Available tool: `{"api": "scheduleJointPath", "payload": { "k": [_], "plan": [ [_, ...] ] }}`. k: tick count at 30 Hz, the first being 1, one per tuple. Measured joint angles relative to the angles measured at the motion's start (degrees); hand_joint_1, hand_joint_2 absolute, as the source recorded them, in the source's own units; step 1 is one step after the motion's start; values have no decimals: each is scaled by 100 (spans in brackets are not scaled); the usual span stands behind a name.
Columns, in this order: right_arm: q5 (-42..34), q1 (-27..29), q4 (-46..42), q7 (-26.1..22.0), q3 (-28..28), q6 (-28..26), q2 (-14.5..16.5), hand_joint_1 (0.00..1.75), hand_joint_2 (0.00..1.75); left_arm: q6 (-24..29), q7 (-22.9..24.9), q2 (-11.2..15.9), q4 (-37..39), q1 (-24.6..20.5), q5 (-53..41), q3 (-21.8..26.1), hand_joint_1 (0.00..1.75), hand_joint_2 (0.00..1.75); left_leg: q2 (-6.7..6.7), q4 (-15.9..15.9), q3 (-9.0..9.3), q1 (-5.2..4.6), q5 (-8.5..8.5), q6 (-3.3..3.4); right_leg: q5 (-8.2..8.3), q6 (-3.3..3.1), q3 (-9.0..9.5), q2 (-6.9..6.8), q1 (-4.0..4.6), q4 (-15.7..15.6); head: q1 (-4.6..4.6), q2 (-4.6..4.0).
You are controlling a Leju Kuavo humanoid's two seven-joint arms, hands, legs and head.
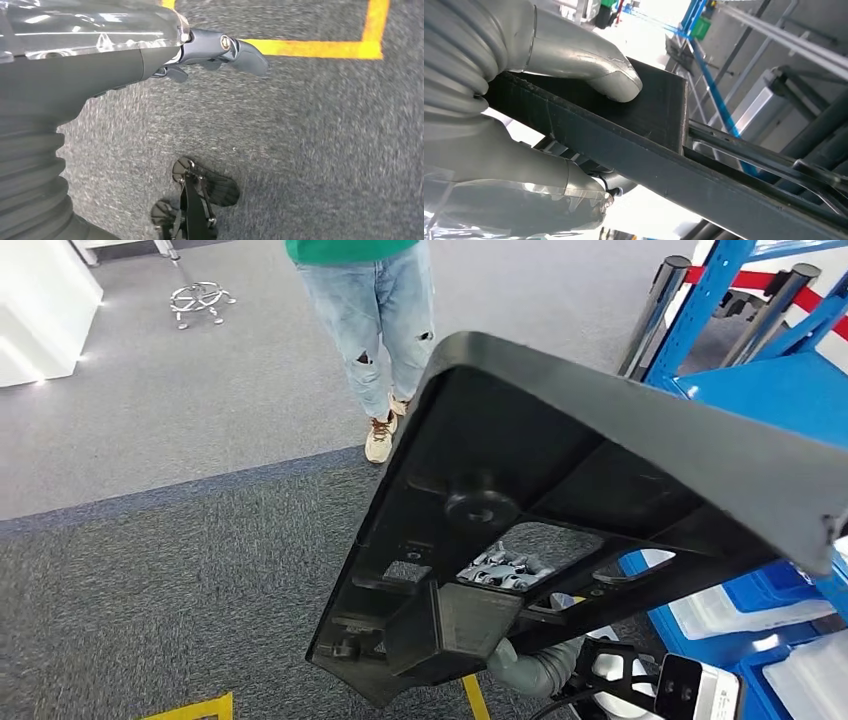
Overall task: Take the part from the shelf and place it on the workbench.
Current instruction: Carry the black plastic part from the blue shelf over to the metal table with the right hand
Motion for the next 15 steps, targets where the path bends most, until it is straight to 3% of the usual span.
{"api": "scheduleJointPath", "payload": {
  "k": [1, 3, 5, 6, 8, 9, 10, 12, 13, 15],
  "plan": [
    [-2, 3, -9, 1, -11, 15, 2, 164, 175, 11, -1, -4, -1, -3, -6, 17, 0, 175, -75, 91, -36, 12, -44, -43, 131, 13, 129, 112, -23, -304, 3, 0],
    [-3, 17, -27, 3, -27, 21, 7, 164, 175, 16, -10, -8, -2, 0, -25, 42, 0, 175, -194, 212, -129, 25, -98, -115, 180, -27, 223, 246, -29, -556, 7, 0],
    [-7, 28, -37, 3, -34, -9, 18, 164, 175, 13, -11, -5, -2, 32, -54, 56, 0, 175, -272, 229, -189, 43, -95, -165, 187, -126, 206, 147, -4, -555, 7, 0],
    [-10, 30, -38, 3, -35, -33, 27, 164, 175, 6, -2, -1, -2, 50, -72, 62, 0, 175, -211, 260, -208, 46, -110, -187, 193, -166, 215, 94, 1, -565, 4, 0],
    [-33, 39, -46, 3, -35, -74, 47, 164, 175, -8, 26, 16, -2, 54, -107, 73, 0, 175, 80, 584, -350, 40, -286, -231, 194, -232, 237, -35, 7, -588, -16, 0],
    [-49, 46, -53, 3, -35, -84, 54, 164, 175, -13, 40, 24, -2, 46, -120, 76, 0, 175, 257, 910, -504, 35, -449, -246, 189, -251, 244, -103, 28, -593, -25, 0],
    [-65, 55, -60, 2, -35, -86, 57, 164, 175, -13, 52, 32, -2, 34, -130, 79, 0, 175, 353, 1296, -698, 40, -624, -255, 181, -267, 246, -177, 46, -594, -32, 0],
    [-83, 73, -68, 2, -35, -84, 58, 164, 175, -9, 67, 39, -2, 26, -141, 83, 0, 175, 407, 1845, -985, 46, -788, -241, 163, -286, 250, -330, 82, -594, -32, 0],
    [-87, 80, -69, 2, -35, -82, 60, 164, 175, -6, 74, 44, -2, 35, -146, 86, 0, 175, 410, 1824, -979, 42, -718, -216, 152, -294, 258, -402, 98, -594, -32, 0],
    [-97, 84, -71, 2, -35, -80, 73, 164, 175, 2, 83, 69, -3, 54, -156, 92, 0, 175, 508, 1160, -634, -3, -362, -126, 126, -302, 294, -535, 122, -599, -32, 0]
  ]
}}
